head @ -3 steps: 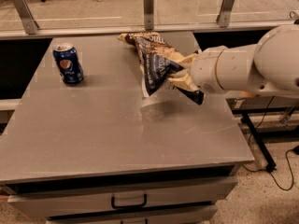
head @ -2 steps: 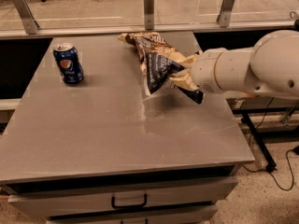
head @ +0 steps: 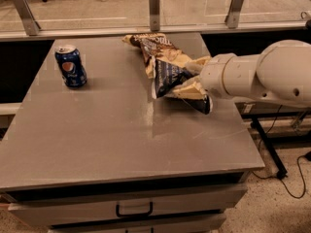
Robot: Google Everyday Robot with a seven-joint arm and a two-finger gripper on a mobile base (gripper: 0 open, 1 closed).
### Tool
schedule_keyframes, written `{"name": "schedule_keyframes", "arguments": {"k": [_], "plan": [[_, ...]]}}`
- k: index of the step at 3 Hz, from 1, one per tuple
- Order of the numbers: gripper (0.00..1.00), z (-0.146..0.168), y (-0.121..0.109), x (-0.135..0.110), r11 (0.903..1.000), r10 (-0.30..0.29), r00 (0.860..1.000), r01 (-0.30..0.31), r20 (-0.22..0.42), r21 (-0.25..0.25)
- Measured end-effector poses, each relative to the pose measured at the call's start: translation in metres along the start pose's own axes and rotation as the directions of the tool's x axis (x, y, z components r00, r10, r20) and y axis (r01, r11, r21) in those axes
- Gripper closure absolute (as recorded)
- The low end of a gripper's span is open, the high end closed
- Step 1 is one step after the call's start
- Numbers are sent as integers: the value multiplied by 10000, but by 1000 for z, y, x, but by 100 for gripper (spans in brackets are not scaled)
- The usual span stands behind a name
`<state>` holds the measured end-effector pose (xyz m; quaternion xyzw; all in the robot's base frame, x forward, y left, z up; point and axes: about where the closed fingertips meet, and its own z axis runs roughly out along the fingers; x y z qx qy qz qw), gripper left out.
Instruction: Move blue chip bag near brown chip bag
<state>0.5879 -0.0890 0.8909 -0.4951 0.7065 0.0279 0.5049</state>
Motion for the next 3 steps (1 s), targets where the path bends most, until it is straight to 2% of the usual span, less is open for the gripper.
{"name": "schedule_keyframes", "arguments": {"k": [1, 2, 3], "plan": [[0, -7, -7, 3, 9991, 239, 9997, -237, -54, 343], [0, -44, -16, 4, 9917, 866, 9960, -843, -201, 966], [0, -101, -28, 9, 9726, 1375, 9885, -1226, -634, 1974]]}}
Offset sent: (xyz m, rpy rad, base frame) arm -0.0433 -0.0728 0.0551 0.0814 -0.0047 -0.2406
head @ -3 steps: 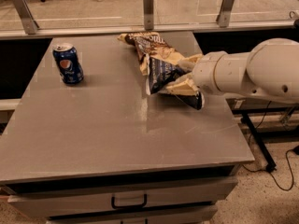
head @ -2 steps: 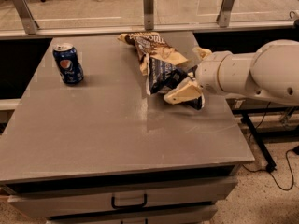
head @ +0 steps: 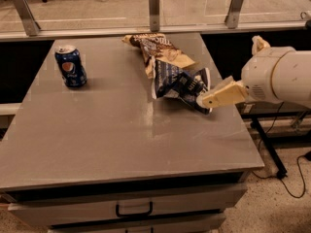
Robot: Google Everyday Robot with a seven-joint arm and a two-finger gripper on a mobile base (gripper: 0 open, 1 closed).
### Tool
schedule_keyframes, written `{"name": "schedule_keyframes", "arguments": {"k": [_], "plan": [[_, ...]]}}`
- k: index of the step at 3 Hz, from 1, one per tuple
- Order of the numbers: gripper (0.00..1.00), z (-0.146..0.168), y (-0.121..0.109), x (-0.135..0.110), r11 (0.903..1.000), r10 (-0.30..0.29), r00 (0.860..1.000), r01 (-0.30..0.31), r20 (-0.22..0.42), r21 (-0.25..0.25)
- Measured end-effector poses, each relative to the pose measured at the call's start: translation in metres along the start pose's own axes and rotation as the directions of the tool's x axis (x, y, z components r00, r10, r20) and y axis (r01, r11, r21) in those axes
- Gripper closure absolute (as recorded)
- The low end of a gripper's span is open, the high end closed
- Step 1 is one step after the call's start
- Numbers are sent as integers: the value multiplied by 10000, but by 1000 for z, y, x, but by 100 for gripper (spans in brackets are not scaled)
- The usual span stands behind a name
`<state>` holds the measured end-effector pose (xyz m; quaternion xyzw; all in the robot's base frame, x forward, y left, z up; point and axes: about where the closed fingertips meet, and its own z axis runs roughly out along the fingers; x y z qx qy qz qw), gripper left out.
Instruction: Move blue chip bag near brown chip bag
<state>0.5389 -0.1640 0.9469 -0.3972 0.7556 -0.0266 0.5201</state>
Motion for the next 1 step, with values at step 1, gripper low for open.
{"name": "schedule_keyframes", "arguments": {"k": [1], "plan": [[0, -6, -1, -7, 9999, 50, 10000, -50, 47, 102]]}}
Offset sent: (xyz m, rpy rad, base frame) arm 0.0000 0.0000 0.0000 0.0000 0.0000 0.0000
